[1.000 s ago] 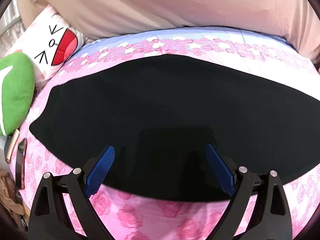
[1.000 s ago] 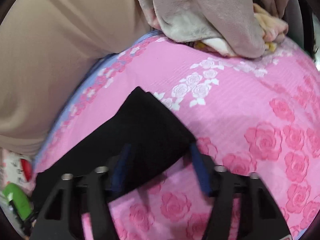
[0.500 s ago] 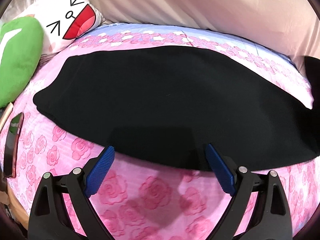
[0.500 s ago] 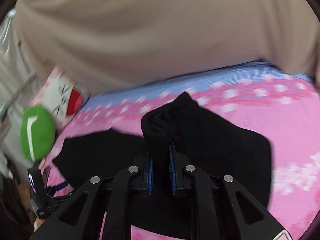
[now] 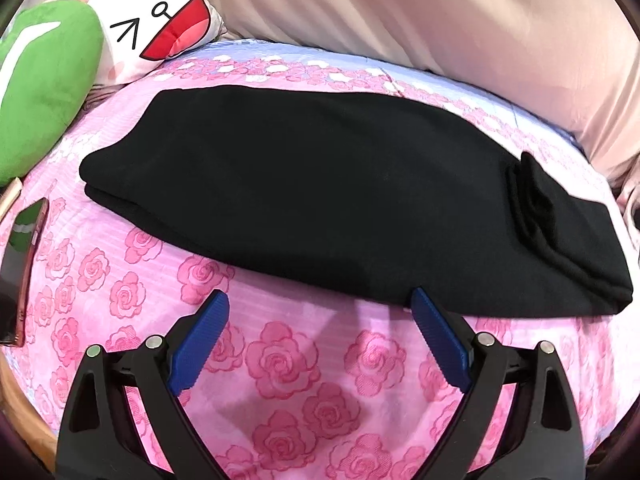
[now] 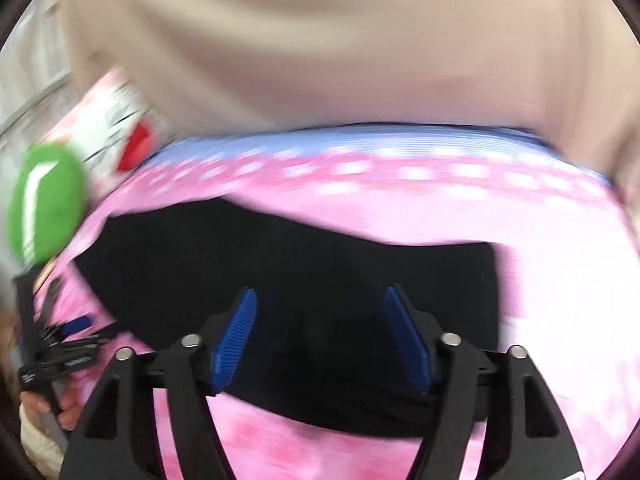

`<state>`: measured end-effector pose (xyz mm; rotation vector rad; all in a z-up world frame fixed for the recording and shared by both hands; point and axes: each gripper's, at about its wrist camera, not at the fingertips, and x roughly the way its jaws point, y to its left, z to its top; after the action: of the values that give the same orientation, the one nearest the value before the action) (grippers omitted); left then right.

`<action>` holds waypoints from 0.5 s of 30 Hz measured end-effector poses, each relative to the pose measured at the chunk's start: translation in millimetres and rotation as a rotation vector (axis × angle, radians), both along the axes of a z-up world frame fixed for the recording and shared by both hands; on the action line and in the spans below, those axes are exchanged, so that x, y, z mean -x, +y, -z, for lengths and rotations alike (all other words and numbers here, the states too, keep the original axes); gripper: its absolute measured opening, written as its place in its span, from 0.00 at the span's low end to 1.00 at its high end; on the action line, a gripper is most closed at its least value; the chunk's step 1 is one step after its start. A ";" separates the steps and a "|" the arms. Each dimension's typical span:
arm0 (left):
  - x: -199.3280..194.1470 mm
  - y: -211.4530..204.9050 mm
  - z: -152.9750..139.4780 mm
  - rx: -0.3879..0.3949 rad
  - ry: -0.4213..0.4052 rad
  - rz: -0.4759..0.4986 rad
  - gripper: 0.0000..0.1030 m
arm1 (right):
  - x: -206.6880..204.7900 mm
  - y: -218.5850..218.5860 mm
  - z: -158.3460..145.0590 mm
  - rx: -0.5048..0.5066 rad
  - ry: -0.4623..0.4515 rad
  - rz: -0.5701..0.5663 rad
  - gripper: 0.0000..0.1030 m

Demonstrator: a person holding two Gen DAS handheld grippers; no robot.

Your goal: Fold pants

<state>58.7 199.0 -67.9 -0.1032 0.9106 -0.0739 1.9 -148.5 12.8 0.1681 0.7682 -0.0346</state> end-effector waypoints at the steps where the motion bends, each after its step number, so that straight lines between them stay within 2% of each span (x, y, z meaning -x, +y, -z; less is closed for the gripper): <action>1: -1.2 0.1 -0.1 0.008 -0.001 -0.004 0.88 | 8.9 -22.9 3.4 0.001 0.011 0.069 0.64; 2: -2.6 -0.8 0.0 0.016 -0.002 -0.008 0.88 | 15.0 -39.2 7.5 -0.008 0.028 0.114 0.64; 4: -5.2 -3.5 0.5 0.020 -0.001 -0.017 0.88 | 25.4 -78.6 26.8 -0.091 0.074 0.221 0.66; 6: -7.8 -6.0 0.9 0.021 0.002 -0.027 0.88 | 26.7 -100.4 50.4 -0.239 0.115 0.235 0.66; 8: -8.3 -10.4 0.4 0.023 0.011 -0.031 0.88 | 20.9 -104.8 69.6 -0.359 0.124 0.200 0.66; 11: -4.3 -16.9 -3.2 0.021 0.015 -0.026 0.88 | 5.2 -91.0 94.9 -0.423 0.169 0.155 0.67; 13: -0.6 -20.6 -6.6 -0.006 0.009 -0.028 0.88 | 8.7 -82.6 95.3 -0.387 0.121 0.134 0.66; 14: -0.5 -21.0 -7.3 -0.015 0.008 -0.031 0.88 | 6.8 -73.6 94.6 -0.348 0.109 0.127 0.57; 15: -0.1 -22.5 -7.7 -0.023 0.010 -0.037 0.88 | 5.3 -68.0 93.0 -0.332 0.103 0.126 0.32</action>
<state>58.8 176.5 -60.2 -0.0985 0.9193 -0.0285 -3.4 -216.5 -80.2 0.5336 0.8625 -0.0347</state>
